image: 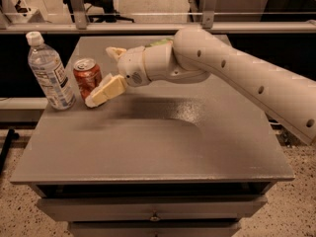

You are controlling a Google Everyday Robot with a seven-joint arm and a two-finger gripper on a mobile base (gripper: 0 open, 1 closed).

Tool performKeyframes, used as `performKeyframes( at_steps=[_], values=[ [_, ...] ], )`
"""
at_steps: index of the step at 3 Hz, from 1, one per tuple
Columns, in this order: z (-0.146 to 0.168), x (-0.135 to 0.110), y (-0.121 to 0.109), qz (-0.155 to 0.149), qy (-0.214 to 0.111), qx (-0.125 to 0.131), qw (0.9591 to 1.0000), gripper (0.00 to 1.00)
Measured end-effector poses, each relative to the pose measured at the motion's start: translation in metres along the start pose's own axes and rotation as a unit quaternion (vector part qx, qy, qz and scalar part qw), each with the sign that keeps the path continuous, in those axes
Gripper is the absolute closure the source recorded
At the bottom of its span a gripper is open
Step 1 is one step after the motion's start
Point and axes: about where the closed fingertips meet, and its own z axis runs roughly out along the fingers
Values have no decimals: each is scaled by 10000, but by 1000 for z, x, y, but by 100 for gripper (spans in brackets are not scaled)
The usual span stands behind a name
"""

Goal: Move coke can near blue plastic bottle

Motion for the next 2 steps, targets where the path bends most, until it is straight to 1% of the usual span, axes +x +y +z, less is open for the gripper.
performKeyframes(
  at_steps=[1,2],
  values=[
    [-37,-1,-5,-99,102,177,9997,0],
    [-112,-7,-15,-319,210,513,9980,0]
  ],
)
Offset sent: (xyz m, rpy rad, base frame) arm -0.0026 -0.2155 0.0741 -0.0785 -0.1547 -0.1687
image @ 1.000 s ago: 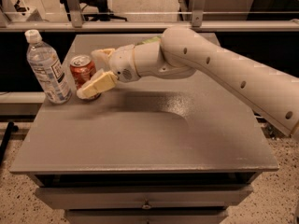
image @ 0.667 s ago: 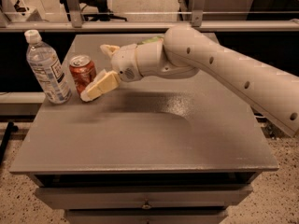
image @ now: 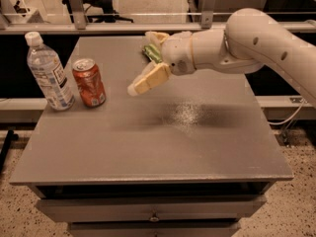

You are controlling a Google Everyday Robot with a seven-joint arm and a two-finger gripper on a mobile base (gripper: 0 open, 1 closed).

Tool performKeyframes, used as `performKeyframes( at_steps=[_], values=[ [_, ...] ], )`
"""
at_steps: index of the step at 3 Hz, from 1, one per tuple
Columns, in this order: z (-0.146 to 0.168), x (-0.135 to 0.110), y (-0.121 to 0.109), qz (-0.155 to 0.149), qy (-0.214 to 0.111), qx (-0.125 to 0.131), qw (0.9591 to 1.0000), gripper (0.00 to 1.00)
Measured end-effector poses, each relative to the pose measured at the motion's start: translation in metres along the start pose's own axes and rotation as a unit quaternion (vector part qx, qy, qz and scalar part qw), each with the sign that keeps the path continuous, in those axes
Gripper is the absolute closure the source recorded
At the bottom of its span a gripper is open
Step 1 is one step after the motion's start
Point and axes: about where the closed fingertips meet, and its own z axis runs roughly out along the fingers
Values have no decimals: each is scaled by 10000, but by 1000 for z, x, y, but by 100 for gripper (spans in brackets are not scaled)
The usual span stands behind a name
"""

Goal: Move coke can near blue plastic bottle

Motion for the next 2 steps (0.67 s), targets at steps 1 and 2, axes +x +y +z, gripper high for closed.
performKeyframes(
  at_steps=[1,2],
  values=[
    [-71,-5,-6,-94,-61,589,9982,0],
    [-104,2,-13,-41,-63,946,9955,0]
  ],
)
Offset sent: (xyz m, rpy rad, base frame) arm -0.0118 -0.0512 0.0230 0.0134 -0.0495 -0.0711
